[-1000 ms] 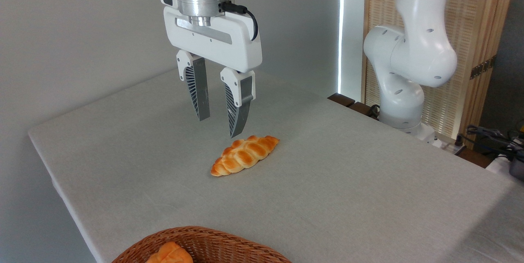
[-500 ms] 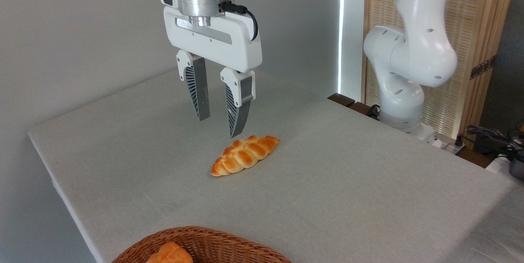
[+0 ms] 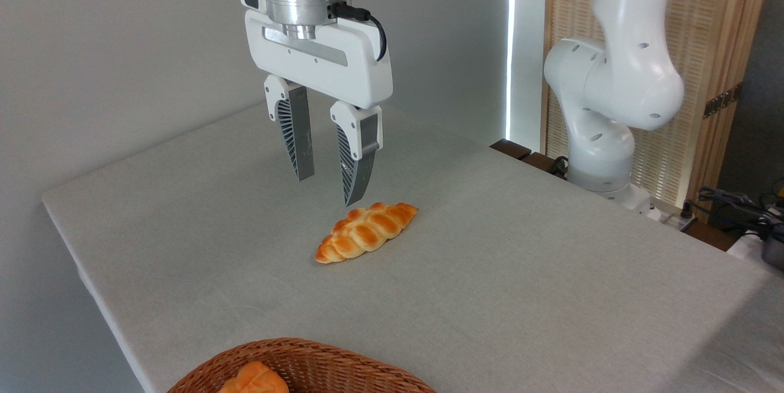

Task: Put bread into the basket

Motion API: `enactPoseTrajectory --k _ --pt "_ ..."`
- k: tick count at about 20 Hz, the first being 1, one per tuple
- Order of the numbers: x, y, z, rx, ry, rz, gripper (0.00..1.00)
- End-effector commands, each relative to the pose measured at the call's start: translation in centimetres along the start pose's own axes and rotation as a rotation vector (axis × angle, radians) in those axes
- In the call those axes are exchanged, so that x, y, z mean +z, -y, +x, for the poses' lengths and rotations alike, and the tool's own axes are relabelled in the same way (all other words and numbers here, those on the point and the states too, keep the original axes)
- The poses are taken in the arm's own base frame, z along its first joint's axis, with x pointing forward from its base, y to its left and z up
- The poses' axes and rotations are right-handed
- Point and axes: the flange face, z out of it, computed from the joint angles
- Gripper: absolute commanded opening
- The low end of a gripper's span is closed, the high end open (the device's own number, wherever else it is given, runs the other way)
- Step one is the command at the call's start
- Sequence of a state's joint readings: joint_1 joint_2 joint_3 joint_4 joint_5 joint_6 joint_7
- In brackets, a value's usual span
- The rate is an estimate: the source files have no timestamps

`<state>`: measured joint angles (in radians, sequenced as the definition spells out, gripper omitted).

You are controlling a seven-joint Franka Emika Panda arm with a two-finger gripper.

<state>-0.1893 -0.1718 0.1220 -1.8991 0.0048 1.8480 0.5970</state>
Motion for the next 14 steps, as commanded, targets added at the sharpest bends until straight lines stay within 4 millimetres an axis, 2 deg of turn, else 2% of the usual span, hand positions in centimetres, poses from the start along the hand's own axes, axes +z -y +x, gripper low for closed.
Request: enactPoseTrajectory --k 1,4,6,9,11,14 --pt "-0.3 0.1 0.2 -0.01 0.001 -0.015 1.0" --pt "0.0 -0.5 0.2 0.001 0.009 -0.022 1.0" --pt "1.2 -1.4 0.0 0.013 0.031 -0.039 1.0" --pt "4.3 -3.6 -0.3 0.058 0.078 -0.064 1.0" --pt "6.3 -4.2 -1.3 0.094 0.098 -0.075 1.0" --pt "8.3 -4.9 -2.4 0.132 0.107 -0.09 1.0"
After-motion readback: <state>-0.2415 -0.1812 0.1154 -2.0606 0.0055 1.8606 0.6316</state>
